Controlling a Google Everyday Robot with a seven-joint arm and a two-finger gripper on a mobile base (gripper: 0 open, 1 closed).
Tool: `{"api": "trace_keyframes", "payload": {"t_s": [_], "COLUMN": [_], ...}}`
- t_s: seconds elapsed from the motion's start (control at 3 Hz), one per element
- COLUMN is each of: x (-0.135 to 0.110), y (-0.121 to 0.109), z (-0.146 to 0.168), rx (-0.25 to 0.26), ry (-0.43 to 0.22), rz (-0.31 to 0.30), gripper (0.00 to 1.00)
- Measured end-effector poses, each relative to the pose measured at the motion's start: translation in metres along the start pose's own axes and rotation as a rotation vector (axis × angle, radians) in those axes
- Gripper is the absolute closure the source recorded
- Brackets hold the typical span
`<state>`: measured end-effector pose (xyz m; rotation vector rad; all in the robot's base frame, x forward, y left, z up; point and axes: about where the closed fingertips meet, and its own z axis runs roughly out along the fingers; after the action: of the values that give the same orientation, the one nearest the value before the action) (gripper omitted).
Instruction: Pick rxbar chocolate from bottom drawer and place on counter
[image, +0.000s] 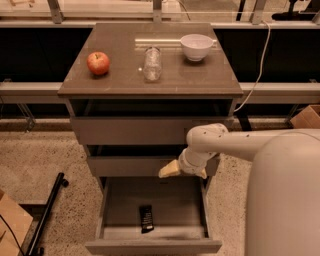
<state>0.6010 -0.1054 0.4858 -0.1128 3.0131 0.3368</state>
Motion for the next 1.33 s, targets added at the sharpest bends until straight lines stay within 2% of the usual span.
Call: {"api": "trace_keyframes", "payload": {"t_s": [0.33,0.67,1.0,1.33], "x": [-0.012,-0.012,-0.022,-0.006], "y": [0.0,0.002,0.001,0.012], "z": [0.044,0.09,0.096,0.12], "rx": [-0.008,-0.074,-0.076,-0.074], "ry": [0.019,0.099,0.084,0.09], "rz": [0.064,0.123,0.14,0.166], "gripper": [0.0,0.0,0.0,0.0]}}
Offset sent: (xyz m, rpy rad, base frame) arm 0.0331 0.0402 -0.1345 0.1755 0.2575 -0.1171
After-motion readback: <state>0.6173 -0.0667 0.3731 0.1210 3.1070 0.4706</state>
